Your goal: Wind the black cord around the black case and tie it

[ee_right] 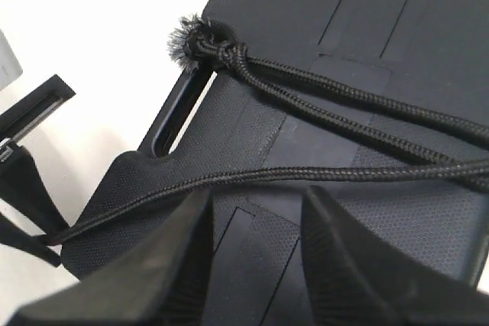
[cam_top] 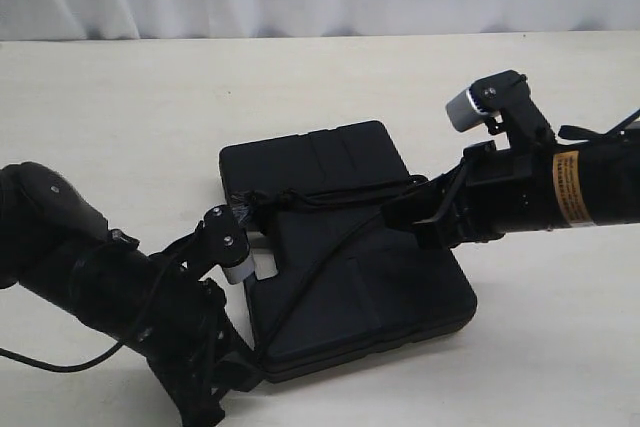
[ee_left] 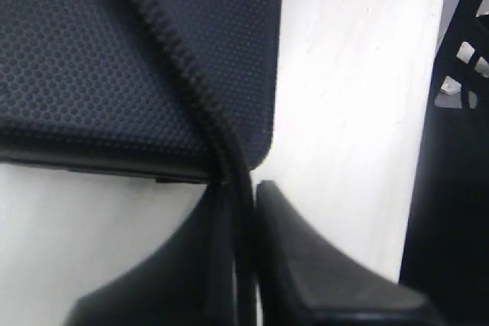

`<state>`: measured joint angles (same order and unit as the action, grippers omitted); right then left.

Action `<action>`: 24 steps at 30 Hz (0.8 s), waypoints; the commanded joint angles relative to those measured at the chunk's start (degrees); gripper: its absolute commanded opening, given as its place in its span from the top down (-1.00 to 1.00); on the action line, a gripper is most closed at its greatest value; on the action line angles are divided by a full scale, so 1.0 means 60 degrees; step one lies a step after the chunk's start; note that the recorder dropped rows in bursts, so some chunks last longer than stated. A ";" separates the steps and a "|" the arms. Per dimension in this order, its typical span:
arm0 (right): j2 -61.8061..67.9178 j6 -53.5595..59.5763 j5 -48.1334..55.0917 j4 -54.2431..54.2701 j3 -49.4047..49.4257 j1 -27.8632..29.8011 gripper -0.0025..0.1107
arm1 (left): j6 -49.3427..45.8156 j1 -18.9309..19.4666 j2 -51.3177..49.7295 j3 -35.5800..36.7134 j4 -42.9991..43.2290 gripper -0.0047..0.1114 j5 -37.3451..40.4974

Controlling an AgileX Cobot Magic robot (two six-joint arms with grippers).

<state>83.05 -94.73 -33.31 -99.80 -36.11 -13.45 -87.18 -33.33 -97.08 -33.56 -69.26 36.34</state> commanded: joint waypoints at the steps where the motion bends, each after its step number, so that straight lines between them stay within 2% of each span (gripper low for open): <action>1: -0.0022 0.0134 0.0097 -0.0025 0.0038 -0.0010 0.31 | 0.0080 -0.0064 0.0131 0.0028 -0.0032 0.92 0.0124; 8: -0.0562 0.0083 0.0711 -0.0025 -0.0049 -0.0010 0.31 | 0.0080 -0.0064 0.1491 -0.0063 -0.0068 0.92 -0.0055; 12: -0.0965 -0.0001 0.0775 -0.0025 -0.0027 -0.0010 0.31 | 0.0080 -0.0064 0.2406 -0.0480 -0.0214 0.92 -0.0103; 14: -0.1092 -0.0061 0.0817 -0.0025 -0.0027 -0.0010 0.31 | -0.0060 -0.0064 0.2647 -0.0816 -0.0570 0.92 -0.0526; 18: -0.1663 -0.0101 0.1179 -0.0025 -0.0027 -0.0010 0.31 | -0.1305 -0.0064 0.2447 -0.1927 -0.0855 0.92 -0.1656; 20: -0.1940 -0.0101 0.1337 -0.0025 -0.0027 -0.0010 0.31 | -0.2887 -0.0064 0.2318 -0.2576 -0.1236 0.92 -0.1695; 21: -0.2060 -0.0101 0.1382 -0.0025 -0.0027 -0.0010 0.31 | -0.4260 -0.0064 0.2119 -0.2990 -0.1956 0.92 -0.1739; 24: -0.2100 -0.0101 0.1929 -0.0025 -0.0005 -0.0010 0.31 | -0.5702 -0.0112 0.1164 -0.3955 -0.3557 0.92 -0.1590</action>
<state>70.76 -95.18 -24.74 -99.80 -36.11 -13.45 -117.03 -33.36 -86.77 -54.58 -84.89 26.61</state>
